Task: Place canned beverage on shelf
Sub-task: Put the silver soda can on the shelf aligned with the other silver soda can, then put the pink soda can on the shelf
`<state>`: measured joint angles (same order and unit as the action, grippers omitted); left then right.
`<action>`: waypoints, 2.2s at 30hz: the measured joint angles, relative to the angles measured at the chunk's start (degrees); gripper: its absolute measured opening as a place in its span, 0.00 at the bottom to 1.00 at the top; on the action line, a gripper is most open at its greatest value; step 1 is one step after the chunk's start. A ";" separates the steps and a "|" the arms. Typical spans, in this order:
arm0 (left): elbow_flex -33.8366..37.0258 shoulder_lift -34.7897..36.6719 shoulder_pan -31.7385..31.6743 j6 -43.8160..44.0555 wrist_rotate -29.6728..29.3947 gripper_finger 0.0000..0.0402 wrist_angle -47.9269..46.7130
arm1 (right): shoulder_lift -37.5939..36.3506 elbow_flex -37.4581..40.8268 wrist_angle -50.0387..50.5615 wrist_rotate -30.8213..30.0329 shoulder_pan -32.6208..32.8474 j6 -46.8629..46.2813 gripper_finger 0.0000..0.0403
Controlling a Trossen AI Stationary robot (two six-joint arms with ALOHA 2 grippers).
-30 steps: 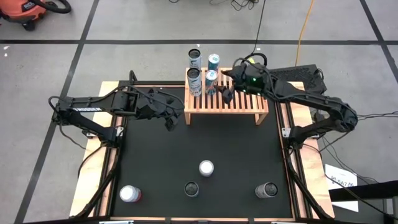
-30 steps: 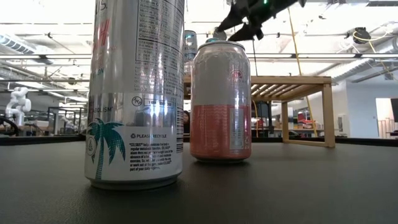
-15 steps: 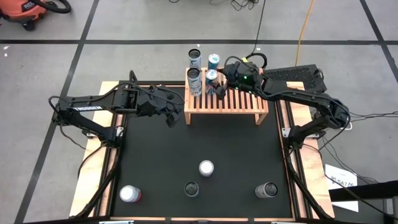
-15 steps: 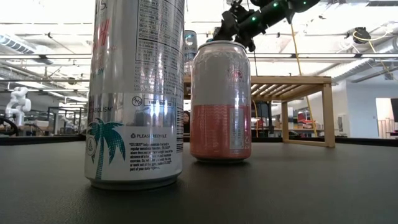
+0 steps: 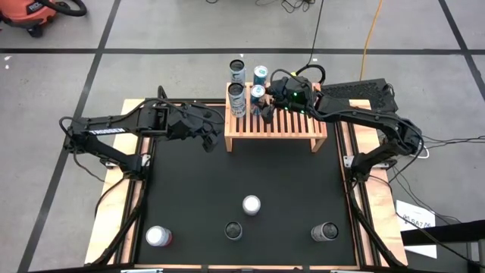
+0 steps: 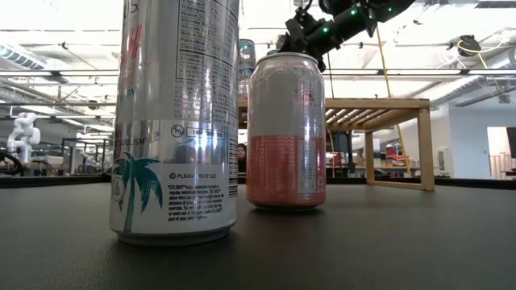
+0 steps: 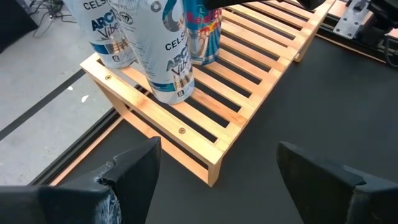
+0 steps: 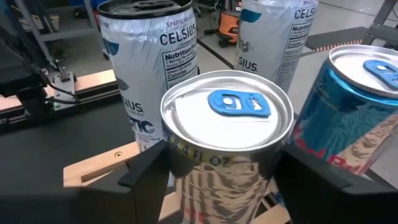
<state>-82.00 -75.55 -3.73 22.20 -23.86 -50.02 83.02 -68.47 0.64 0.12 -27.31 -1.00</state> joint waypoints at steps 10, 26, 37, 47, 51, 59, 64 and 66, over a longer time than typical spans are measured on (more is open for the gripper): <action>0.00 0.02 0.00 0.02 0.02 0.79 0.00 | -2.75 0.02 2.36 0.07 -0.59 0.49 0.57; 0.00 0.02 0.00 0.04 0.02 0.79 0.02 | -2.10 0.02 3.50 1.38 -1.57 0.28 0.59; 0.00 0.02 0.00 0.04 0.02 0.79 0.07 | -1.44 0.00 2.92 1.46 -1.60 0.21 0.60; 0.00 0.02 0.00 0.12 0.49 0.79 0.08 | -1.07 -0.02 3.65 0.94 -1.60 -0.02 0.72; 0.00 0.16 0.00 0.01 1.18 0.79 -0.28 | -2.61 -0.04 3.44 0.00 -1.57 0.09 0.76; -2.89 3.39 0.00 -0.05 4.26 0.79 -7.43 | -7.95 -0.02 3.93 -0.07 -1.57 -1.97 0.77; -5.53 6.44 0.94 -0.04 6.79 0.79 -13.46 | -11.75 -0.02 4.01 -0.09 -0.64 -6.32 0.77; -5.51 8.07 2.07 0.00 7.28 0.79 -13.63 | -13.17 -0.02 4.50 -0.12 0.37 -8.80 0.77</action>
<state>-87.50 -67.48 -1.66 22.19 -16.58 -63.65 69.85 -68.49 5.15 0.00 -26.94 -9.79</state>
